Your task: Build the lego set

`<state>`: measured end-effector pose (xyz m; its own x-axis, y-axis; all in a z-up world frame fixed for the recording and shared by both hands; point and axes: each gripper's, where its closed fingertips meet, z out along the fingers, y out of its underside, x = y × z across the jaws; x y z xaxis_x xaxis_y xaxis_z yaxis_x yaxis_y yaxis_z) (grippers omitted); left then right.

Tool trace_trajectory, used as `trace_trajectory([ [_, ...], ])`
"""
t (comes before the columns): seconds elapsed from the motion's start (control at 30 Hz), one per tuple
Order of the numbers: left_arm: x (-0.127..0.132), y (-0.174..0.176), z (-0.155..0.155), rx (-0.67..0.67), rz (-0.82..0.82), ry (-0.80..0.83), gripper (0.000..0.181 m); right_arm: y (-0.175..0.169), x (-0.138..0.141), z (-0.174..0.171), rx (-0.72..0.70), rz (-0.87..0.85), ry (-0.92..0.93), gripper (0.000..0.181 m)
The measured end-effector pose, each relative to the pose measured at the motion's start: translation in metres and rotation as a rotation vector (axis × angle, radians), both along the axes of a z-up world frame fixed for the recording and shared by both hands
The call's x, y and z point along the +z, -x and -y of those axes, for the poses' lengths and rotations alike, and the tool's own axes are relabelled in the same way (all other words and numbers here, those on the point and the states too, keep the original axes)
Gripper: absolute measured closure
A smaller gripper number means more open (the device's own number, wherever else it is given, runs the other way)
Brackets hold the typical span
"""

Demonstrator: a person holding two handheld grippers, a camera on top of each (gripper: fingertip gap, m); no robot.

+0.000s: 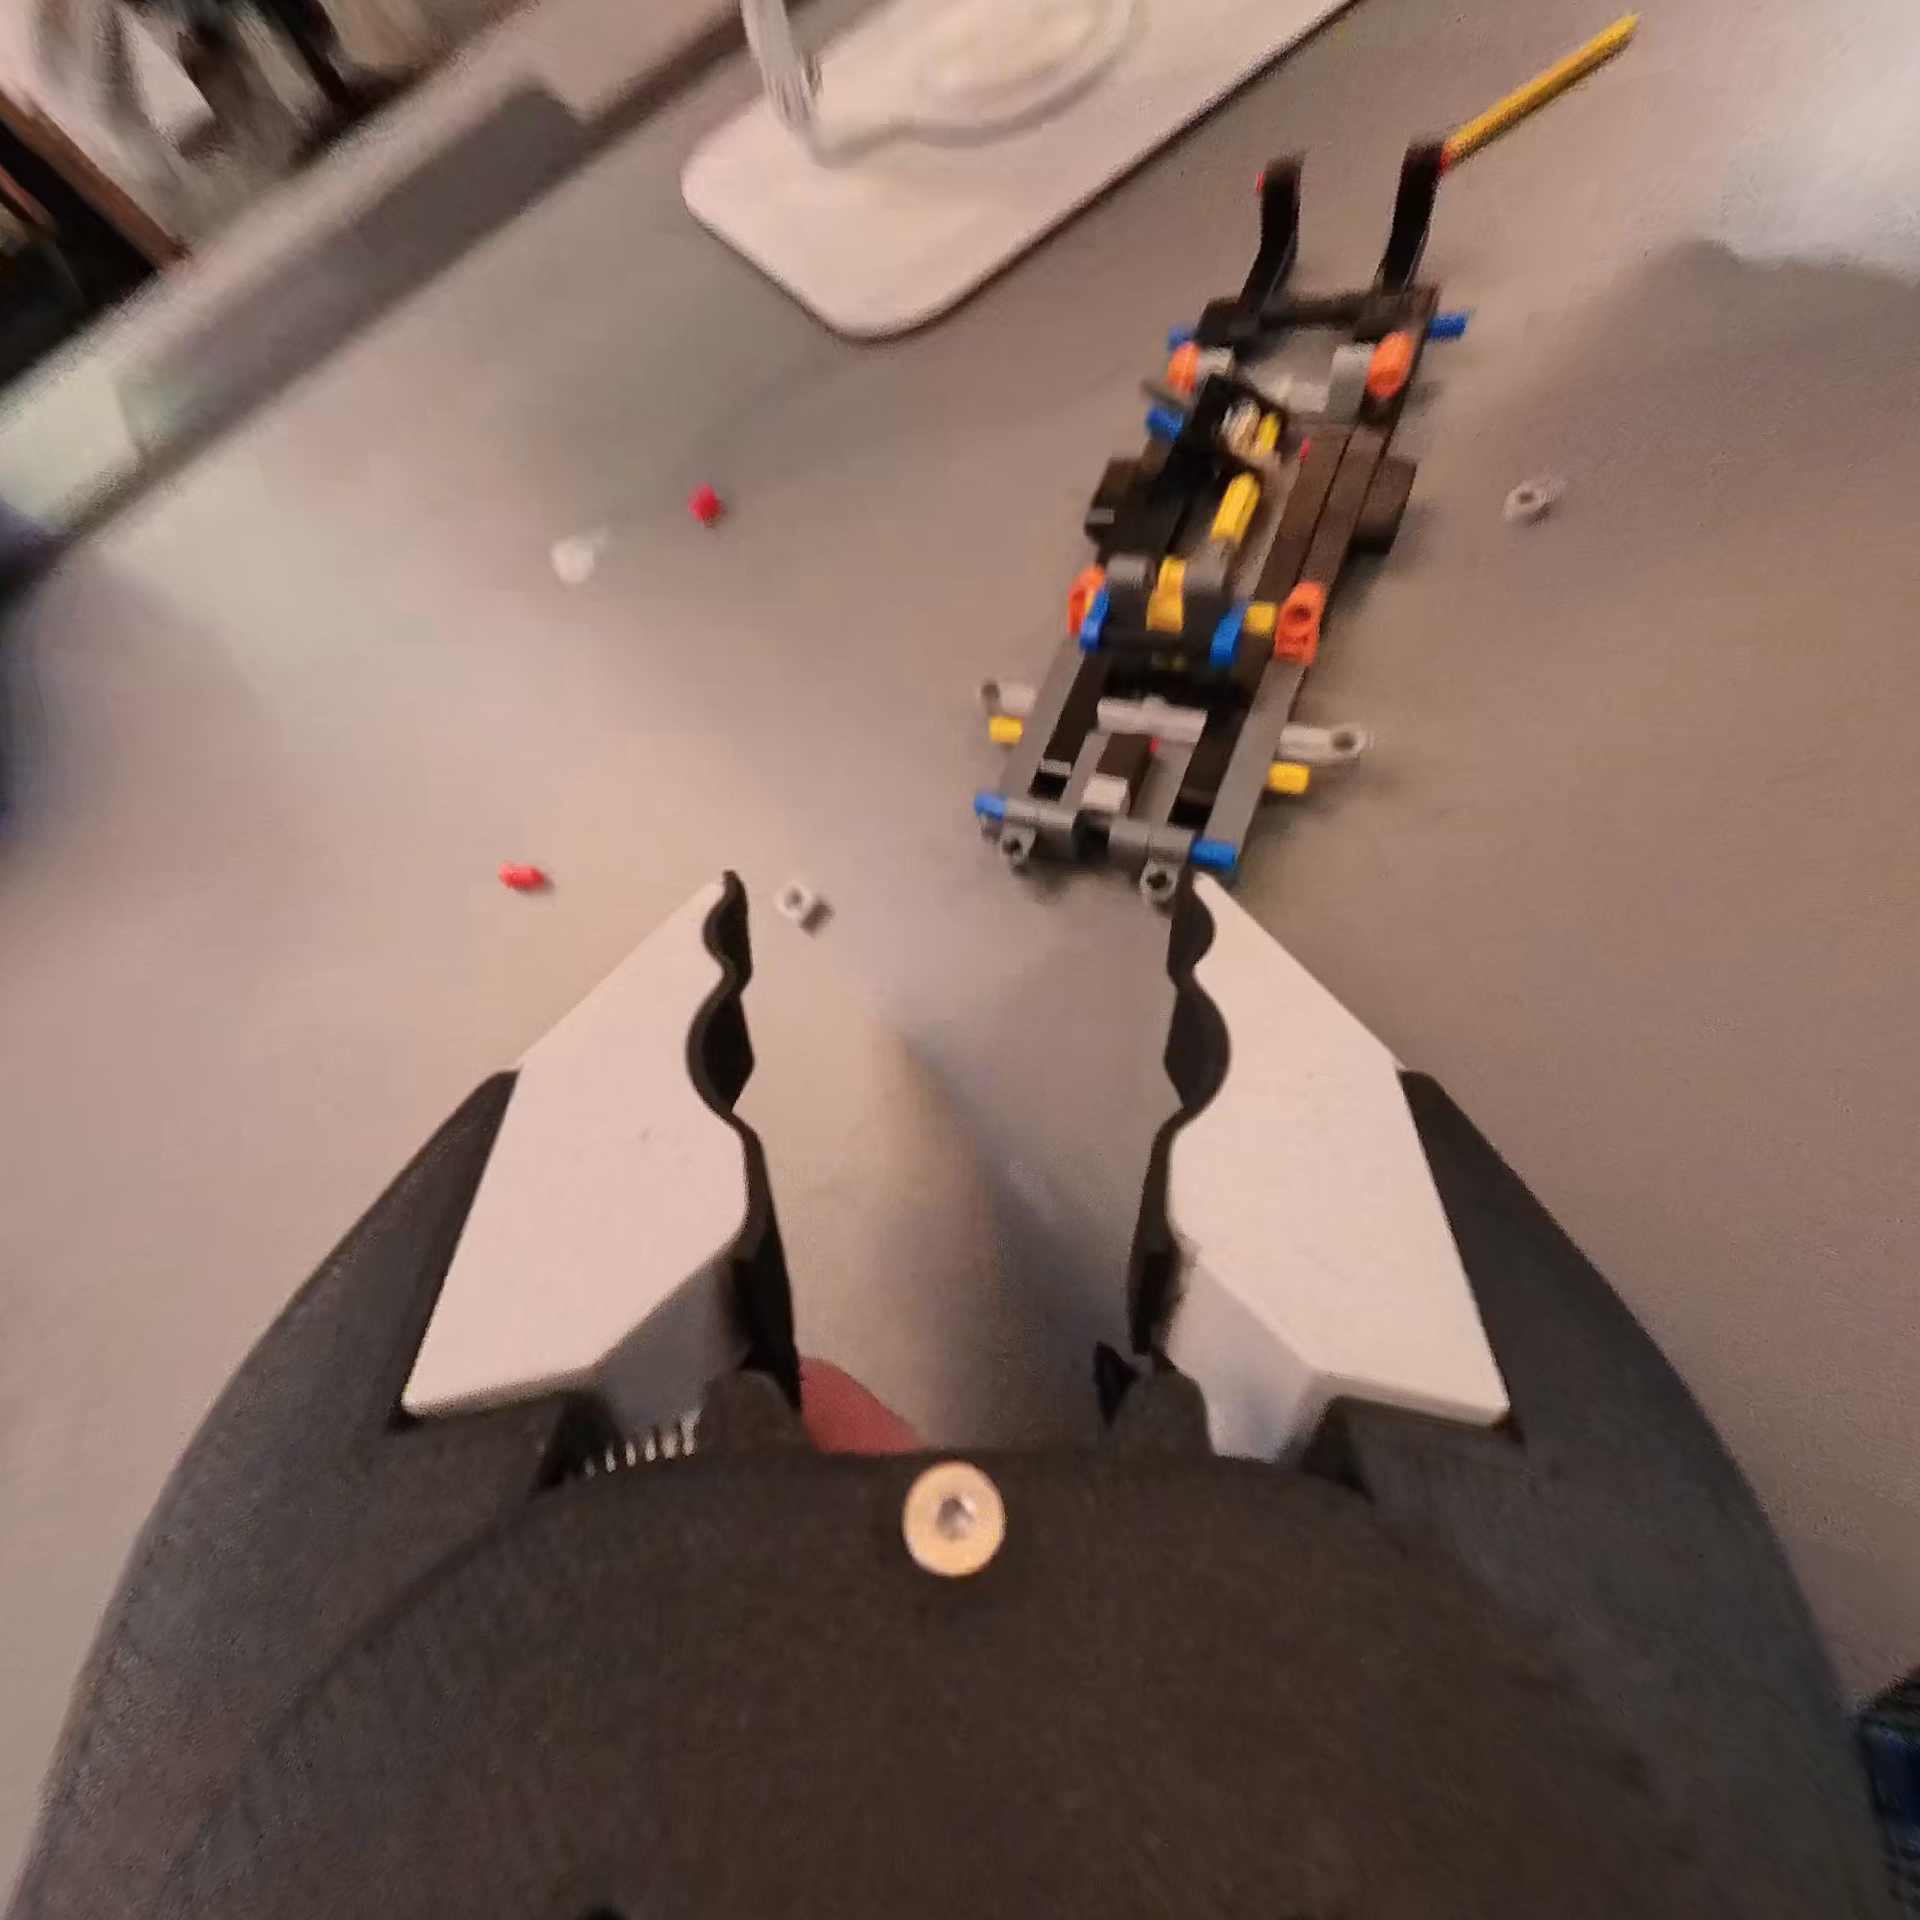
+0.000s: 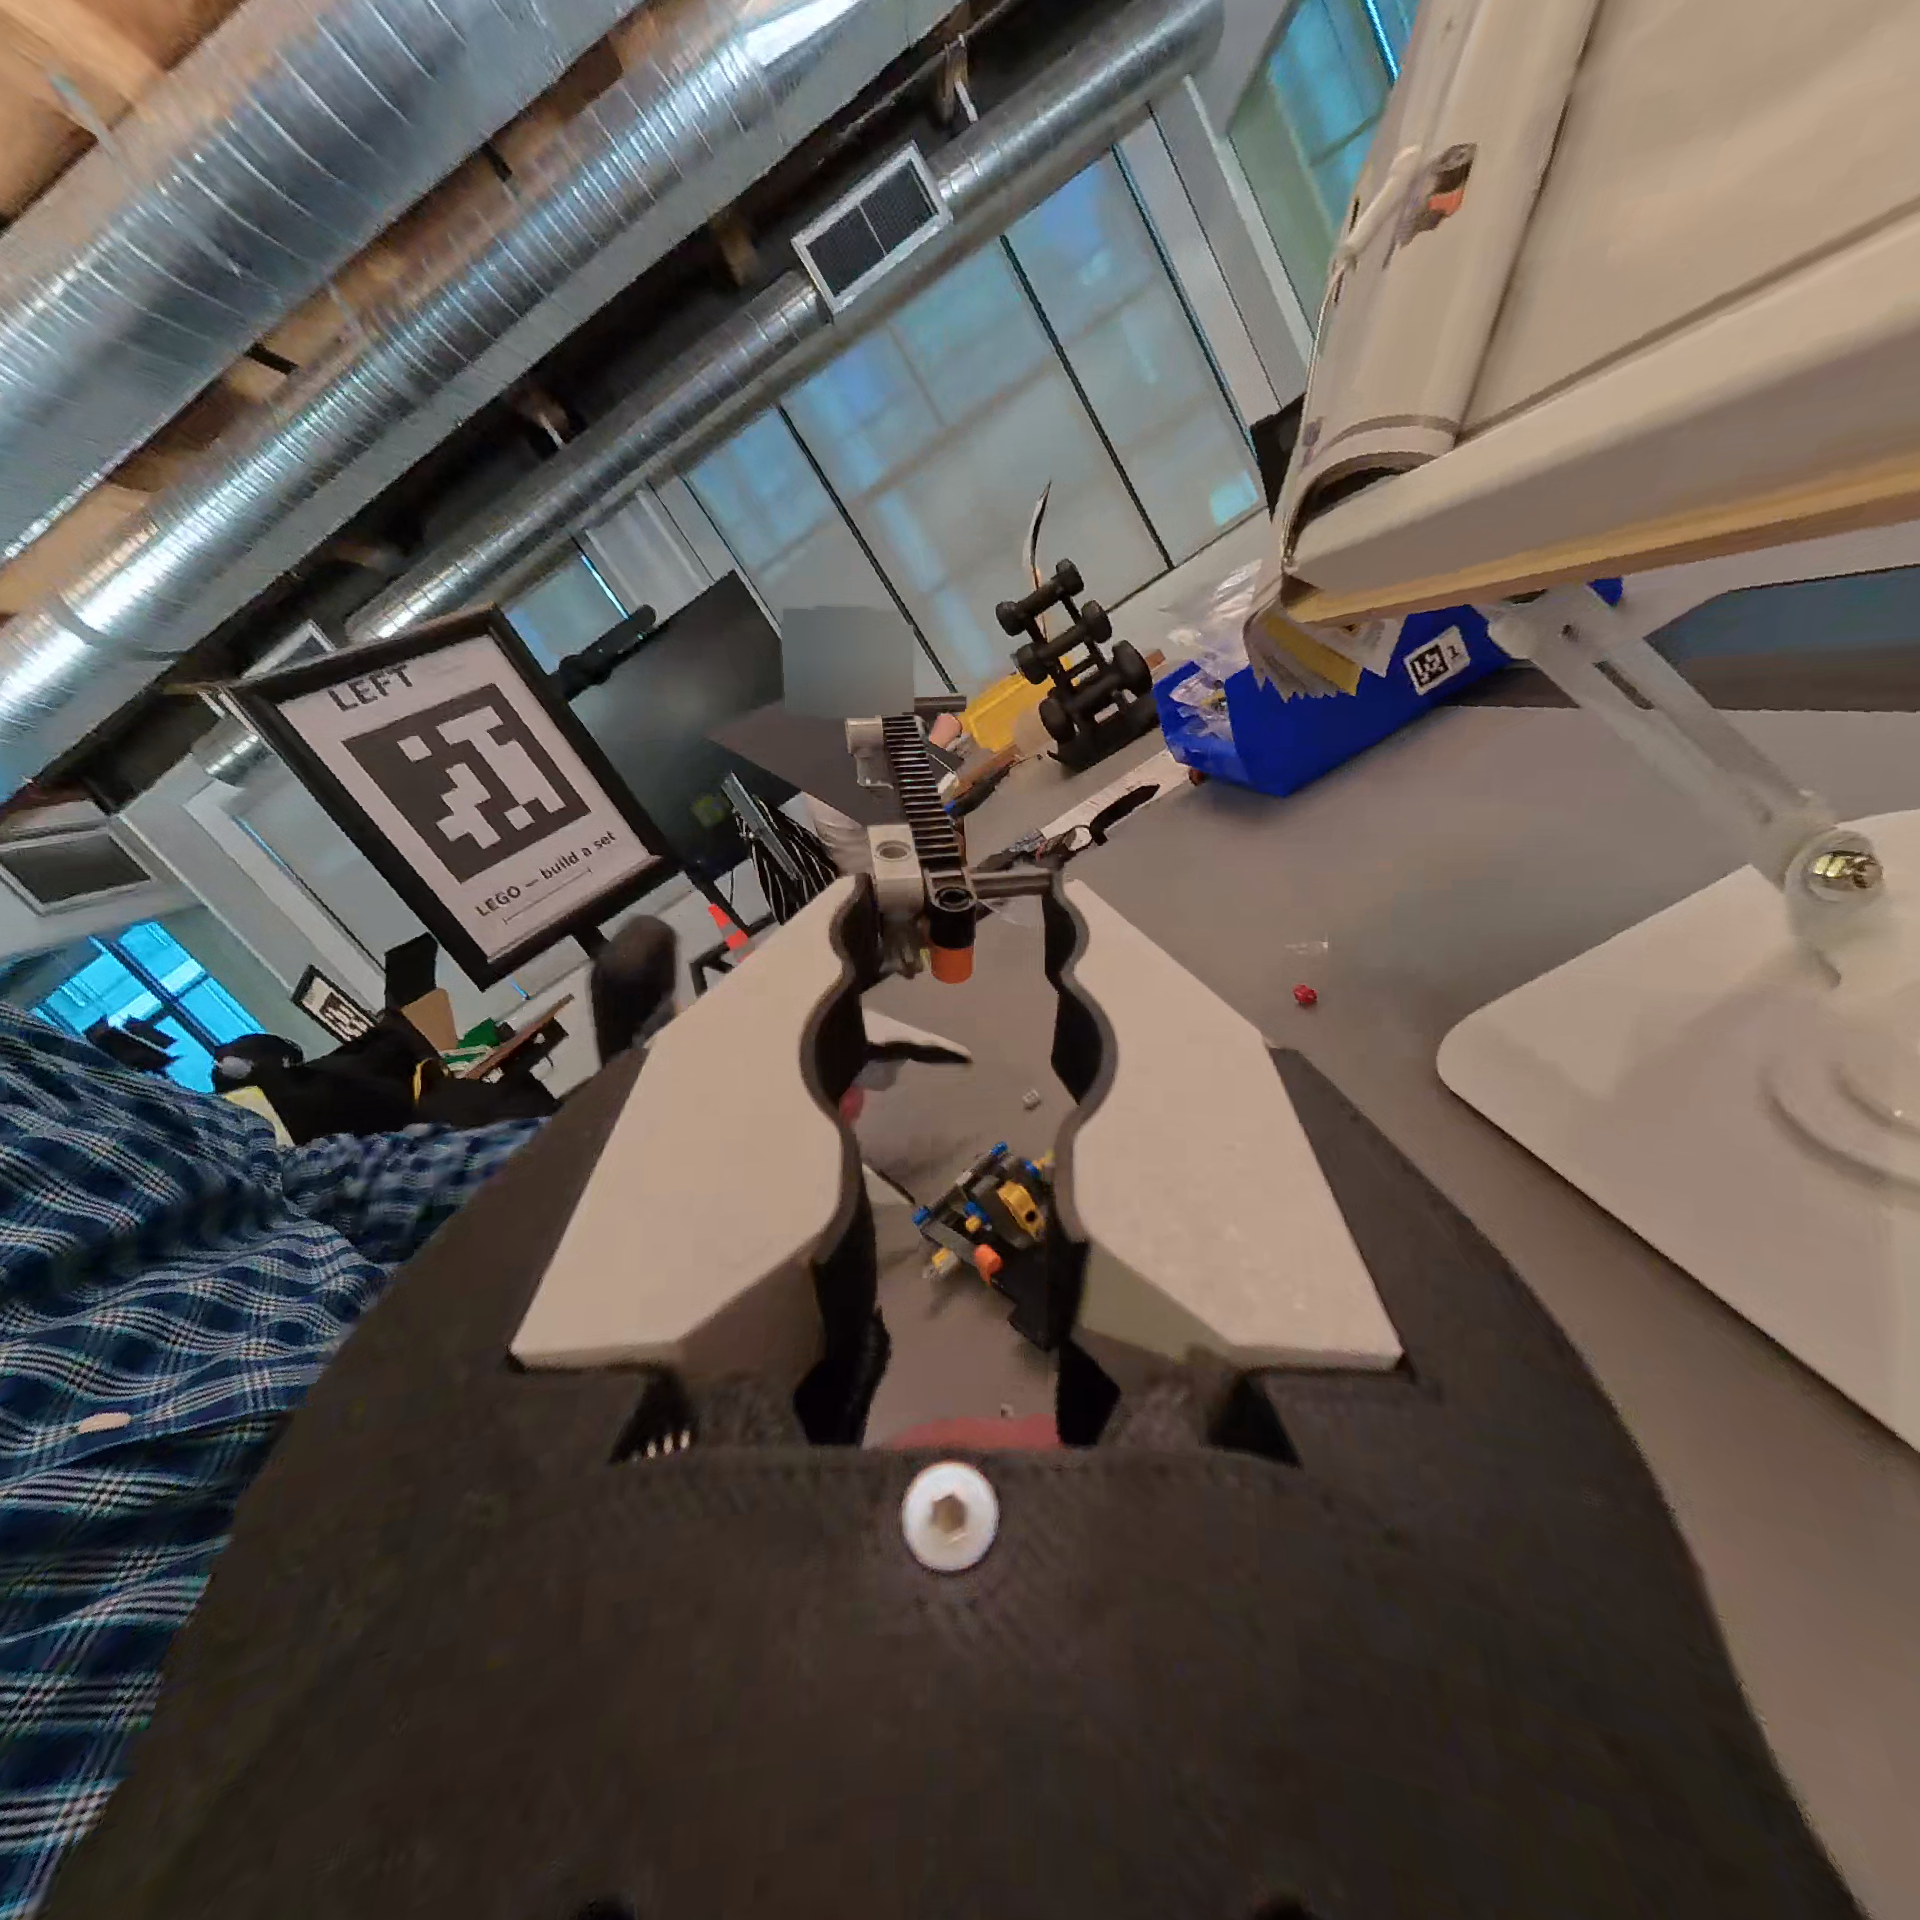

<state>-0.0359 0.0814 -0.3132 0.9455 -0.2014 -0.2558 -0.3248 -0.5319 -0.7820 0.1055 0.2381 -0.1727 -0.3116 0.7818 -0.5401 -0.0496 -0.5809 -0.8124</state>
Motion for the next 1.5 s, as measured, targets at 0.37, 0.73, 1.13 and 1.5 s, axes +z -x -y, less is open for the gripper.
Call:
trace_trajectory([
  [0.37, 0.131, -0.075, -0.079, -0.212, -0.753, -0.355, 0.115, 0.021, -0.024, 0.043, 0.06, 0.151, -0.284, 0.151],
  [0.73, 0.125, -0.073, -0.092, -0.217, -0.934, -0.379, 0.163, 0.022, -0.022, 0.053, 0.057, 0.153, -0.355, 0.151],
  [1.13, 0.136, -0.055, -0.088, -0.187, -0.827, -0.418, 0.166, 0.019, -0.017, 0.051, 0.05, 0.131, -0.367, 0.139],
  [1.5, 0.131, -0.043, -0.08, -0.214, -0.841, -0.413, 0.166, 0.016, -0.013, 0.045, 0.032, 0.121, -0.36, 0.139],
])
